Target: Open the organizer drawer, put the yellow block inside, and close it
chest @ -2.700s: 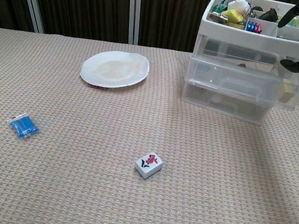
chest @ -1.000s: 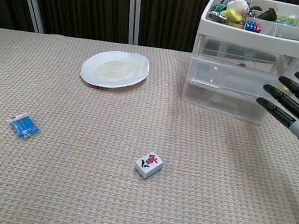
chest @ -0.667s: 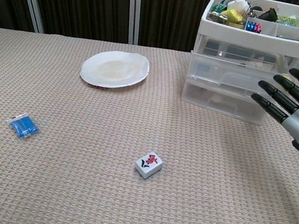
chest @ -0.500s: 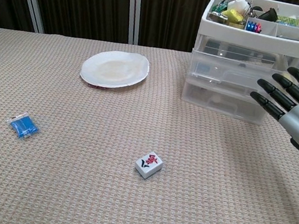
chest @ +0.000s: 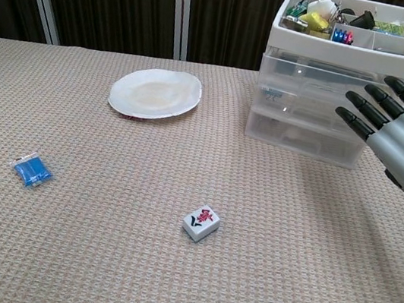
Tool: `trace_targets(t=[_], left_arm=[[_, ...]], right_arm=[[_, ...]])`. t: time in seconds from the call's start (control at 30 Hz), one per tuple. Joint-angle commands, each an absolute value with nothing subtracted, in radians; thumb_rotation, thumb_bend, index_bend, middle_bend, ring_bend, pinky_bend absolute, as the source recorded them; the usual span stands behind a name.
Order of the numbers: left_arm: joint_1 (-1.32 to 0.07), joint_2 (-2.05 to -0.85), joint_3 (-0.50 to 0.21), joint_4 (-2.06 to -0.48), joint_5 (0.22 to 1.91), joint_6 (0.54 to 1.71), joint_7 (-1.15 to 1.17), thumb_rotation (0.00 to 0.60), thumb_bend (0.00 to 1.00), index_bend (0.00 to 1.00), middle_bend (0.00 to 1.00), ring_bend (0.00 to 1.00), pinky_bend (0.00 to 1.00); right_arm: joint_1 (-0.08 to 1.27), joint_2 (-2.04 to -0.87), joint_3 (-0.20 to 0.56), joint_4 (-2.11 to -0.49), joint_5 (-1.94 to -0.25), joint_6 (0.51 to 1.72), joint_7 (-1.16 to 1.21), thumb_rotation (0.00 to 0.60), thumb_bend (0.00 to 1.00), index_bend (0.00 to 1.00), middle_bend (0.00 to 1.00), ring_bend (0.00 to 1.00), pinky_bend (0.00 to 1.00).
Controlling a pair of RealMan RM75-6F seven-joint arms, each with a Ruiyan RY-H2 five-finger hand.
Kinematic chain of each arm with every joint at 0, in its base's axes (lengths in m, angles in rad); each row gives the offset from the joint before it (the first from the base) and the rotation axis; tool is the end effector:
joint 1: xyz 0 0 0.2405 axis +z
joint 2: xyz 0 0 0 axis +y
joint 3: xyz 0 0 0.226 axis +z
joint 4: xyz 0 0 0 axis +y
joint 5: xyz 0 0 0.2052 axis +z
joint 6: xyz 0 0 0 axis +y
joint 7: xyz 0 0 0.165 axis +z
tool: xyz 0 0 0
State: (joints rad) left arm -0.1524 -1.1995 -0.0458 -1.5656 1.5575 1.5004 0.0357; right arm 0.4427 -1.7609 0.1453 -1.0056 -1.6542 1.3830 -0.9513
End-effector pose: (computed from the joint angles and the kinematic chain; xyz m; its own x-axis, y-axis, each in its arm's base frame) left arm -0.2597 0.2163 0.1289 0.3988 -0.0359 0.9163 0.9077 -0.1266 -0.4000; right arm -0.1904 -0.3002 -0.0016 0.8921 0.3857 0.2355 -0.1902 -0.1522 0.9699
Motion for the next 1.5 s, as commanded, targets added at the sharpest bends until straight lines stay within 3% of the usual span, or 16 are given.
trace_targets(t=[0.03,0.53,0.8,1.17,1.5], left_arm=[[-0.153,-1.199,-0.046,-1.566,1.556,1.499,0.035,0.600,0.22,0.07,0.00,0.00,0.00],[-0.154,-1.195,-0.046,-1.567,1.555,1.495,0.026,0.600,0.22,0.07,0.00,0.00,0.00],[-0.154,-1.194,-0.044,-1.566,1.559,1.497,0.027,0.600,0.22,0.07,0.00,0.00,0.00],[-0.151,-1.196,-0.043,-1.565,1.563,1.503,0.035,0.600,0.22,0.07,0.00,0.00,0.00],[-0.151,-1.198,-0.039,-1.563,1.566,1.499,0.056,0.600,0.22,0.07,0.00,0.00,0.00]], right_arm=[[0.457,-1.774,0.165,-0.992,-1.628,1.361,-0.965,0.600,0.22,0.05,0.00,0.00,0.00],[0.496,-1.809,0.222,-0.963,-1.540,1.326,-0.977,0.600,0.23,0.06,0.00,0.00,0.00],[0.470,-1.780,0.194,-1.016,-1.548,1.363,-0.959,0.600,0.22,0.06,0.00,0.00,0.00],[0.378,-1.548,0.111,-1.365,-1.630,1.482,-0.803,0.600,0.14,0.05,0.00,0.00,0.00],[0.248,-1.233,0.060,-1.720,-1.488,1.459,-0.322,0.600,0.09,0.05,0.00,0.00,0.00]])
